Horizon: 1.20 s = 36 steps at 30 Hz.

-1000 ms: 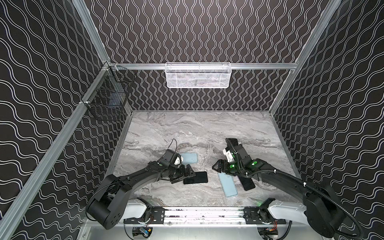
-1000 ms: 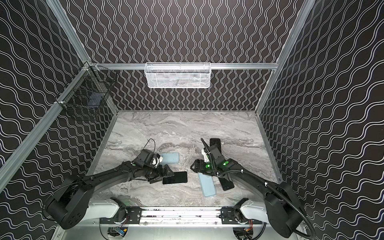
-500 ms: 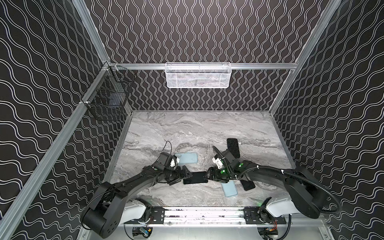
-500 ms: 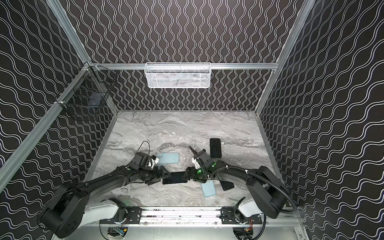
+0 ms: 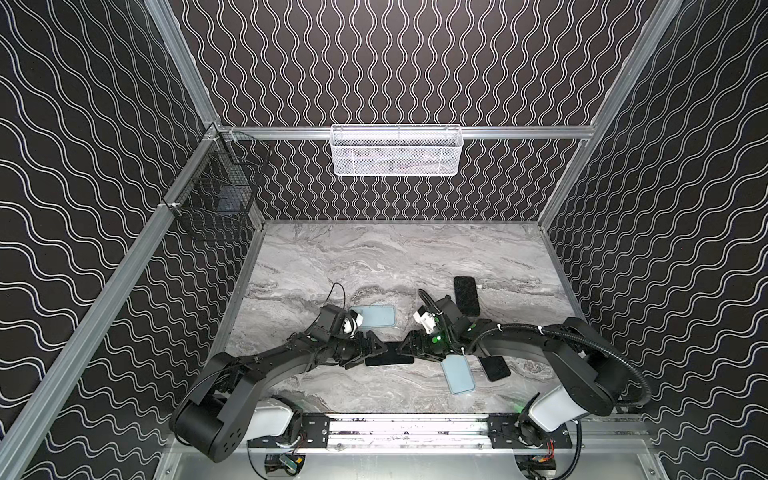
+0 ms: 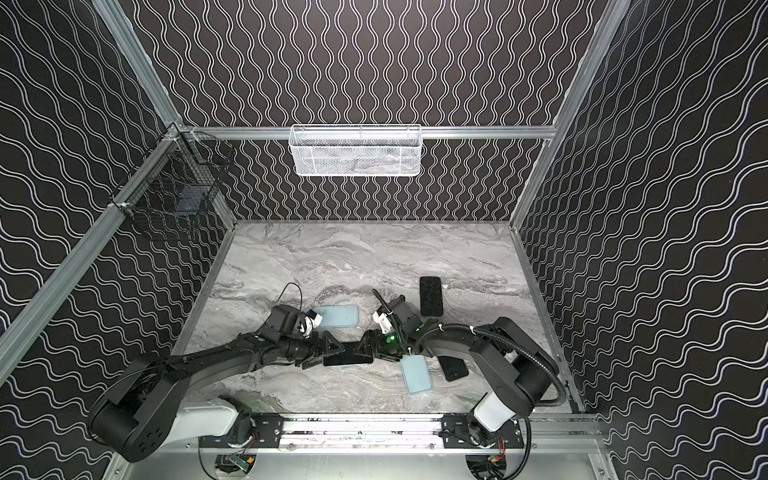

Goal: Put the phone into the phone case

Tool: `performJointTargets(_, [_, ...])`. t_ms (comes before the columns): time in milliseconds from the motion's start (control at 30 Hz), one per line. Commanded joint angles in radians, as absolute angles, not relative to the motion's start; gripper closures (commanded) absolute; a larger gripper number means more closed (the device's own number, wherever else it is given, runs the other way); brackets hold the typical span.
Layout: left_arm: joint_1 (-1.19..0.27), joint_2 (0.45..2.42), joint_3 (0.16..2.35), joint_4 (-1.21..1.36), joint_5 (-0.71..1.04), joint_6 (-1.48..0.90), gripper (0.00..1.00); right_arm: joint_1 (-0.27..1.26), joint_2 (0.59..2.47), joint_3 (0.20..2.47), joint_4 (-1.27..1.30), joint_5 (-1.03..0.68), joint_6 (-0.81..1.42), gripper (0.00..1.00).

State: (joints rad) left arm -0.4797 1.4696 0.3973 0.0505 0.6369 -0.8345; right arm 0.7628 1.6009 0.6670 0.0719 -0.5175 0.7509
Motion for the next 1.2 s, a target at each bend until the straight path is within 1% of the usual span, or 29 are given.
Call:
performJointTargets(0, [-0.479, 1.481, 0.390, 0.032, 0.587, -0.845, 0.23, 0.764, 1.626, 0.651, 0.048, -0.488, 0.767, 0.23])
performJointTargets(33, [-0.479, 1.478, 0.391, 0.034, 0.586, -0.844, 0.24, 0.764, 1.628, 0.648, 0.052, -0.486, 0.770, 0.23])
performJointTargets(67, [-0.480, 1.471, 0.392, 0.035, 0.586, -0.846, 0.29, 0.764, 1.629, 0.644, 0.053, -0.485, 0.772, 0.23])
performJointTargets(200, [-0.478, 1.434, 0.396, 0.011, 0.571, -0.839, 0.41, 0.763, 1.626, 0.635, 0.056, -0.475, 0.776, 0.23])
performJointTargets(433, [-0.475, 1.378, 0.388, 0.019, 0.559, -0.851, 0.49, 0.764, 1.644, 0.634, 0.065, -0.478, 0.782, 0.23])
performJointTargets(567, [-0.475, 1.358, 0.379, 0.047, 0.562, -0.869, 0.58, 0.765, 1.647, 0.630, 0.072, -0.480, 0.784, 0.23])
performJointTargets(667, [-0.475, 1.341, 0.377, 0.051, 0.558, -0.873, 0.62, 0.765, 1.649, 0.629, 0.077, -0.480, 0.787, 0.23])
performJointTargets(833, [-0.474, 1.322, 0.382, 0.049, 0.554, -0.872, 0.72, 0.765, 1.655, 0.621, 0.088, -0.482, 0.790, 0.23])
performJointTargets(933, [-0.474, 1.321, 0.387, 0.040, 0.549, -0.869, 0.82, 0.764, 1.654, 0.620, 0.089, -0.481, 0.791, 0.23])
performJointTargets(1167, [-0.475, 1.312, 0.392, 0.025, 0.546, -0.865, 0.96, 0.756, 1.608, 0.635, 0.059, -0.460, 0.768, 0.23])
